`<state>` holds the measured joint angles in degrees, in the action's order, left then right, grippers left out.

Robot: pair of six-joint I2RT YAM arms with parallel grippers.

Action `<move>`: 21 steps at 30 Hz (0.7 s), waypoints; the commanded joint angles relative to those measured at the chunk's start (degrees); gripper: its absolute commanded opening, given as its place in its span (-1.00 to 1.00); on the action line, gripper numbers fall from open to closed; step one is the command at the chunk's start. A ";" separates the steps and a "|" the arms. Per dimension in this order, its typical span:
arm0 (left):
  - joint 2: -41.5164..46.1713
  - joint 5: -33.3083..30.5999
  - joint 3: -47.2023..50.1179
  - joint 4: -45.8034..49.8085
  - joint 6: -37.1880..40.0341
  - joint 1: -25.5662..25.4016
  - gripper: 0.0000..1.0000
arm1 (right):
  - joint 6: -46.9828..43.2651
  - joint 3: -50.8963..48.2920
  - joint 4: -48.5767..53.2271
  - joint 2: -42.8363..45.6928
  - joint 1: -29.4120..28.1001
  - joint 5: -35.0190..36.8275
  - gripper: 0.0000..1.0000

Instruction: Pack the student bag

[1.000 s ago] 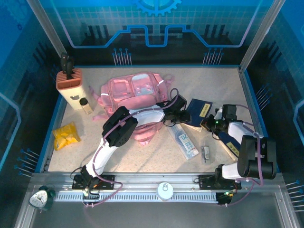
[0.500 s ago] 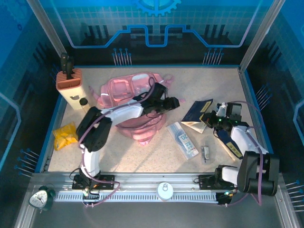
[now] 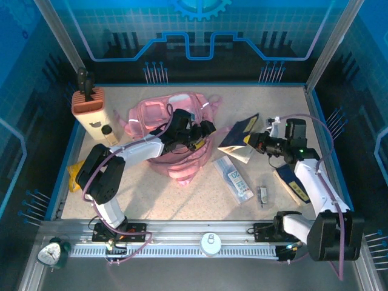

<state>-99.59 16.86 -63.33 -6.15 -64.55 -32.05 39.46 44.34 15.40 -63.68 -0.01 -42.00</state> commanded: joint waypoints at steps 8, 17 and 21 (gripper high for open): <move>0.35 4.29 3.72 -16.21 -9.84 1.12 0.73 | 4.50 4.07 -10.78 -2.19 -8.29 -5.31 -1.00; 1.37 4.15 5.31 -16.22 -13.72 1.12 0.70 | 9.45 3.21 -21.28 -3.57 -10.79 -8.10 -1.00; 1.94 4.29 6.11 -18.15 -15.66 1.11 0.69 | 9.41 3.16 -23.03 -5.05 -11.85 -8.54 -1.00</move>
<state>-99.70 19.86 -58.11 -21.37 -77.82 -31.22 48.34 46.41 -2.66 -67.72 -10.76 -48.29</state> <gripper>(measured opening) 0.850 0.057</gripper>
